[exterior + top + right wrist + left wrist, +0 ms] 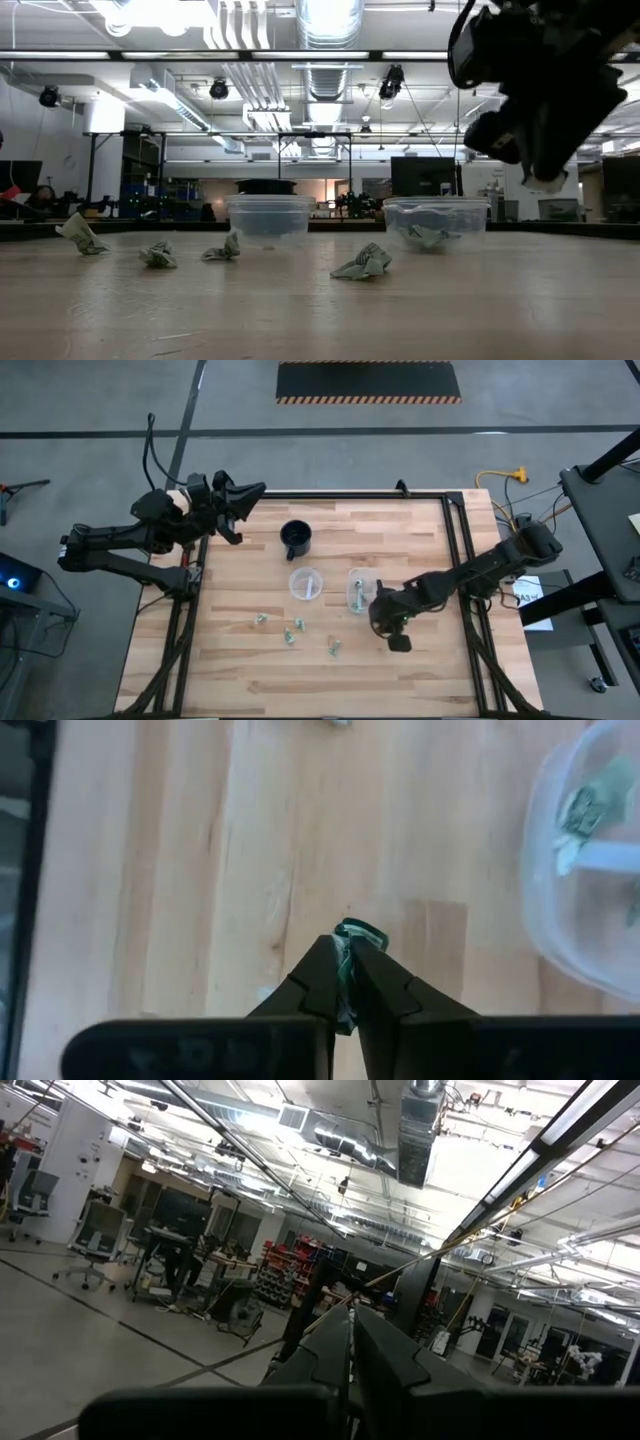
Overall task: Pick and place Stevia / Truvia into bins
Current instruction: Put the truvia packet into the oval transparent container
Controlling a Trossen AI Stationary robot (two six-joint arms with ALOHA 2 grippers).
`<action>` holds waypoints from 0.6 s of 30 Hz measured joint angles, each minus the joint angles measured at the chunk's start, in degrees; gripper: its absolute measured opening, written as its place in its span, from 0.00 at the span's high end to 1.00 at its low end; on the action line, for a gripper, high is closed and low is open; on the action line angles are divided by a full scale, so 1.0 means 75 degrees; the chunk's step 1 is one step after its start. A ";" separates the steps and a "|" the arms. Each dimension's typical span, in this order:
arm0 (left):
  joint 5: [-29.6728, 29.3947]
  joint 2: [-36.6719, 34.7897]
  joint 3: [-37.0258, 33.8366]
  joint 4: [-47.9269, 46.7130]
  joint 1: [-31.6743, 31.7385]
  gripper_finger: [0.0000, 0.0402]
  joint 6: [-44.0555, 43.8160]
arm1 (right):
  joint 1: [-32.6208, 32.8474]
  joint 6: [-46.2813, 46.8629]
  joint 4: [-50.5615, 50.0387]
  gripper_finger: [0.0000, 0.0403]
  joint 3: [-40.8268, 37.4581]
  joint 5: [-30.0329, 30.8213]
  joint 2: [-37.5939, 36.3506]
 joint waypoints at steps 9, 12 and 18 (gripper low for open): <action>0.0000 0.0000 0.0000 -0.0006 0.0000 1.00 0.0000 | -0.0391 -0.0001 0.0161 0.98 0.0012 0.0008 -0.0857; 0.0000 0.0000 0.0000 -0.0006 0.0001 1.00 0.0001 | -0.0599 -0.0003 0.0327 0.97 0.0015 0.0006 -0.1046; 0.0000 0.0000 0.0000 -0.0006 0.0000 1.00 0.0000 | -0.1142 0.0078 0.0605 0.97 0.0015 0.0051 -0.1192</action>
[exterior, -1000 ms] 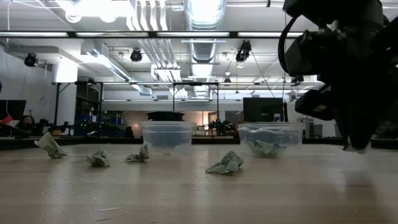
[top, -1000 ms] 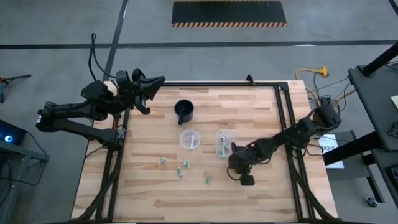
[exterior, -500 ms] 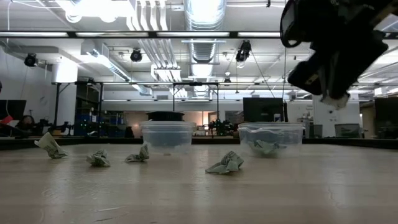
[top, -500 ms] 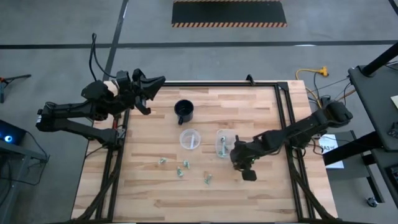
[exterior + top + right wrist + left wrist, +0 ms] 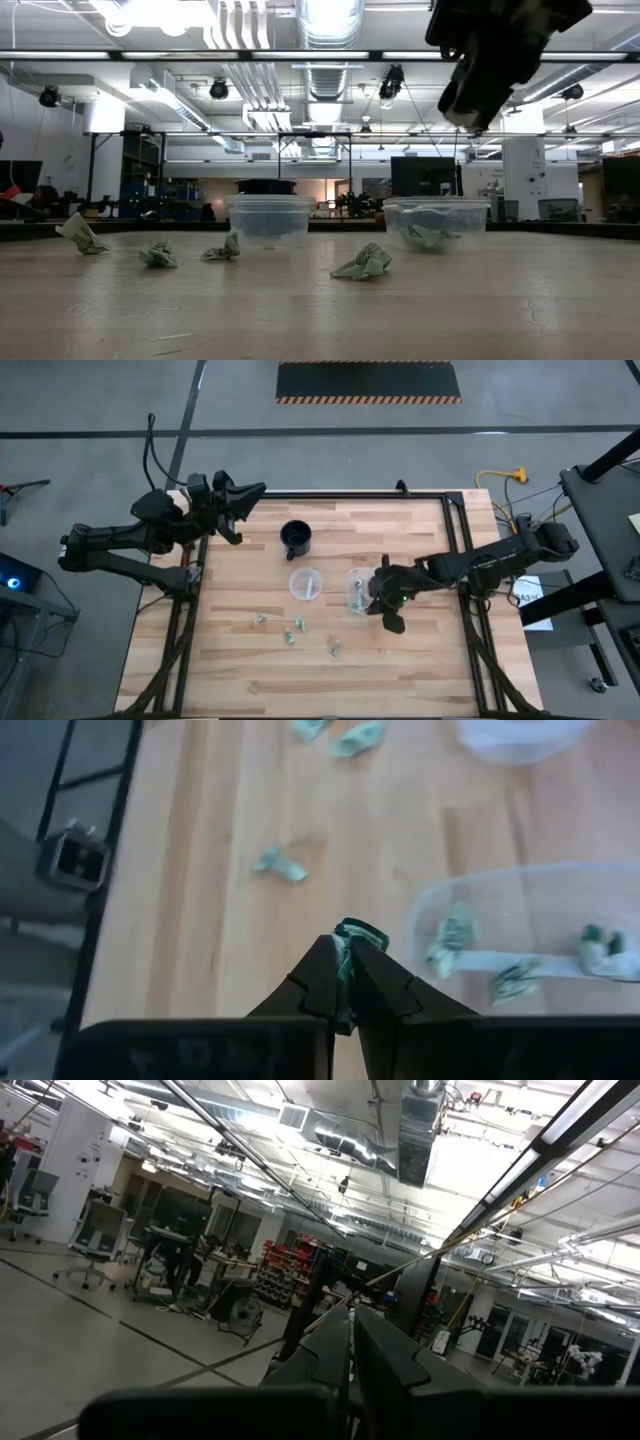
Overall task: Pick and place Stevia / Truvia into bins
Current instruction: Put the truvia packet into the oval transparent container, then put the stevia packet into the round transparent container
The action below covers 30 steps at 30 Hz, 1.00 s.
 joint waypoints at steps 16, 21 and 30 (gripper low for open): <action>0.0000 -0.0009 0.0000 -0.0003 0.0000 1.00 0.0000 | -0.0982 0.0295 0.0471 0.97 0.0026 0.0171 -0.0066; 0.0000 -0.0009 0.0000 -0.0003 0.0001 1.00 0.0003 | -0.1129 0.0199 0.0452 0.91 0.0026 0.0170 -0.0067; 0.0000 -0.0009 0.0000 -0.0003 0.0000 1.00 0.0020 | -0.1239 0.0175 0.0449 0.67 0.0026 0.0169 -0.0067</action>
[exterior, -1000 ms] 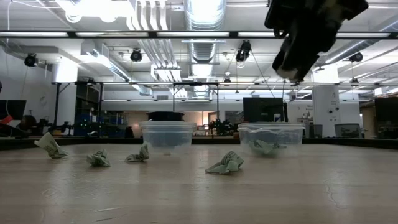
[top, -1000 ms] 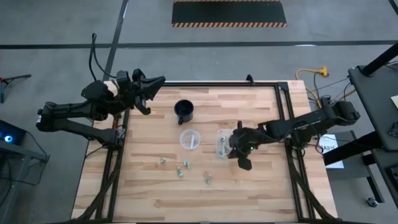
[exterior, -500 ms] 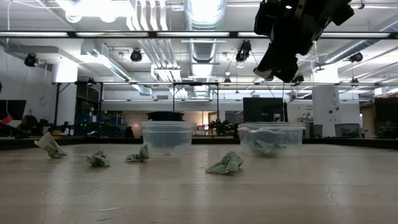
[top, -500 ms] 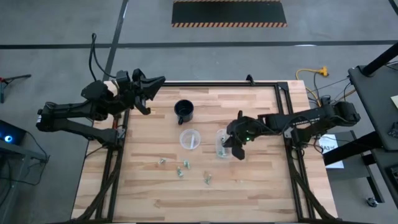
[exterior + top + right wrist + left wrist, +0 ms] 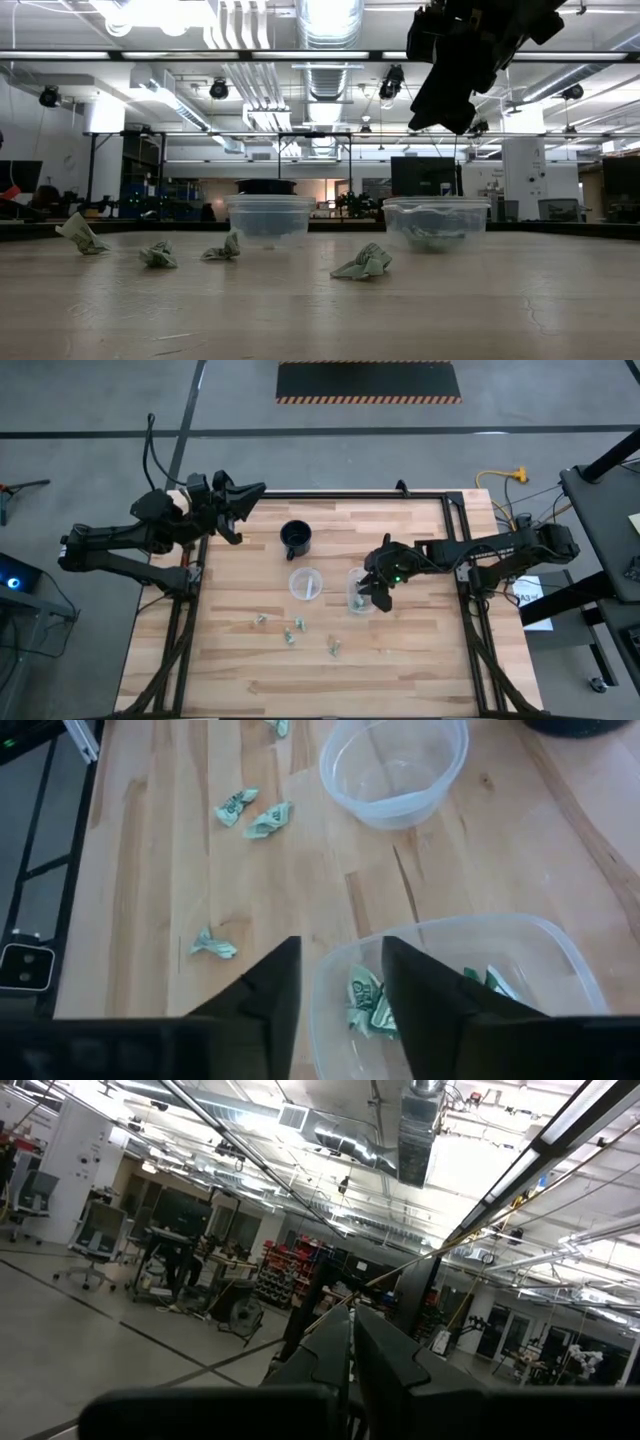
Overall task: Pick and place Stevia / Truvia into bins
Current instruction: Put the stevia packet into the round transparent container
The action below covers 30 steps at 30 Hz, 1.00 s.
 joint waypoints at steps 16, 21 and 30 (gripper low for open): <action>0.0036 0.0010 0.0000 -0.0140 0.0001 1.00 0.0007 | 0.0001 0.0144 0.0551 0.64 0.0003 -0.0001 0.0000; 0.0721 0.0026 -0.0003 -0.0540 -0.0004 1.00 -0.0035 | 0.0001 0.0160 0.1196 0.67 0.0003 -0.0001 -0.0003; 0.1688 0.0058 -0.0003 -0.0530 -0.0003 1.00 -0.0204 | 0.0021 0.0586 0.1610 0.70 0.0003 -0.0033 -0.0003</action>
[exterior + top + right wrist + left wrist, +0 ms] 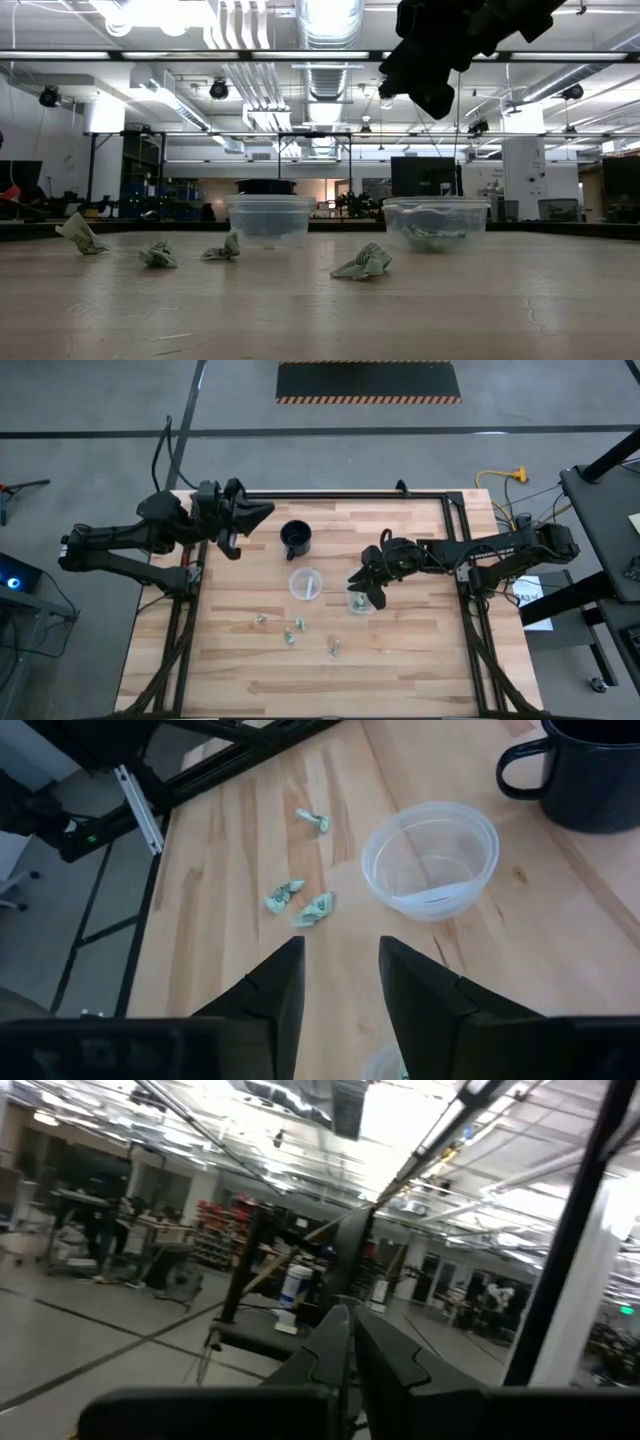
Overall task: Pick and place Stevia / Truvia into bins
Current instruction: Put the stevia packet into the round transparent container
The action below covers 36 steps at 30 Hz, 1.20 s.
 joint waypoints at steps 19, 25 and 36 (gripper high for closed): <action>0.1448 -0.0011 -0.0003 -0.1139 -0.0020 1.00 0.0000 | -0.0003 -0.0234 0.0184 0.73 0.0000 0.0015 -0.0003; 0.1420 0.0335 -0.0003 -0.1334 -0.0039 1.00 -0.0039 | -0.0003 -0.1266 0.0161 0.72 0.0000 0.0008 0.0023; 0.1385 0.0803 -0.0002 -0.1079 -0.0319 1.00 -0.0363 | -0.0003 -0.1097 0.0216 0.74 -0.0260 0.0267 -0.1418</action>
